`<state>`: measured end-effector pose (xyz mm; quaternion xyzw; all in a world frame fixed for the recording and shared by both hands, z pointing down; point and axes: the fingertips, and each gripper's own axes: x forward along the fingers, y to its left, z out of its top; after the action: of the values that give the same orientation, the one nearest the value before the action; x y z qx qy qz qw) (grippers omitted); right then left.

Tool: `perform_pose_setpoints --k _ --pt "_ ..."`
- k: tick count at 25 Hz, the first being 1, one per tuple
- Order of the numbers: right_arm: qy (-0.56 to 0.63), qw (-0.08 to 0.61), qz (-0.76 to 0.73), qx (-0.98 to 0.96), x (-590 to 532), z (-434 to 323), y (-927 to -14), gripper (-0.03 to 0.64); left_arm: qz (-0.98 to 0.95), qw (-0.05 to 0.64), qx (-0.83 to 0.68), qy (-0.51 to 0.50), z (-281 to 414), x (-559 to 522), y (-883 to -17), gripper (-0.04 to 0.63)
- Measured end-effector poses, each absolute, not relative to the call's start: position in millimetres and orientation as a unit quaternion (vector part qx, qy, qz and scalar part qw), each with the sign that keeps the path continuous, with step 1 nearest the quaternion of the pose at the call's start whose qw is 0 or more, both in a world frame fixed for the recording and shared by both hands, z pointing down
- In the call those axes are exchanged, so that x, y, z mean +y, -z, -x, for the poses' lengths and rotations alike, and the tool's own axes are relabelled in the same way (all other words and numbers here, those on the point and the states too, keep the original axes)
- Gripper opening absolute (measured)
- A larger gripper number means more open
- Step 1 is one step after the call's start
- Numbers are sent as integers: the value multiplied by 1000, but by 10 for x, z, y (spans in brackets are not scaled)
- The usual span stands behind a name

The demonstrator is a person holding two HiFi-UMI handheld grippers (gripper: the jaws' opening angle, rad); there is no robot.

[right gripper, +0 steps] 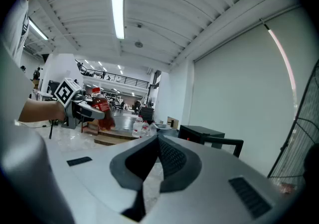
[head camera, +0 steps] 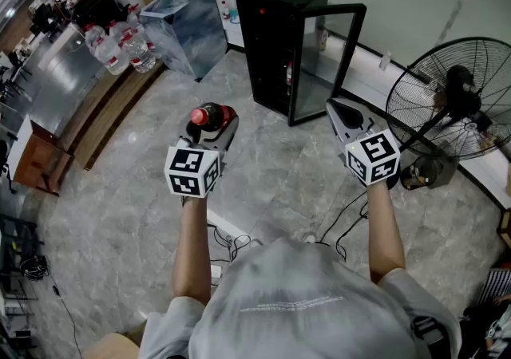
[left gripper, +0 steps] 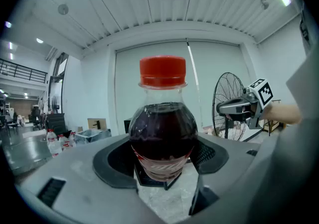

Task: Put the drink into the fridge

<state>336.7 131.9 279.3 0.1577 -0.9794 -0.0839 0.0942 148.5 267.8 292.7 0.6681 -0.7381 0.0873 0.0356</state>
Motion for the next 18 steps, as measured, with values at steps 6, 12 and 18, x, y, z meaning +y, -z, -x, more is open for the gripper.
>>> perform_pose_setpoints --k 6,12,18 --pt "79 96 -160 -979 1357 -3226 -2825 0 -670 37 -737 -86 -1308 2719 -2984 304" --pt "64 80 -154 -983 1537 -2959 -2780 0 -676 35 -732 -80 -1030 2814 -2982 304" --pt "55 96 -193 -975 1617 -2703 -2877 0 -690 44 -717 -87 -728 2921 -3074 304"
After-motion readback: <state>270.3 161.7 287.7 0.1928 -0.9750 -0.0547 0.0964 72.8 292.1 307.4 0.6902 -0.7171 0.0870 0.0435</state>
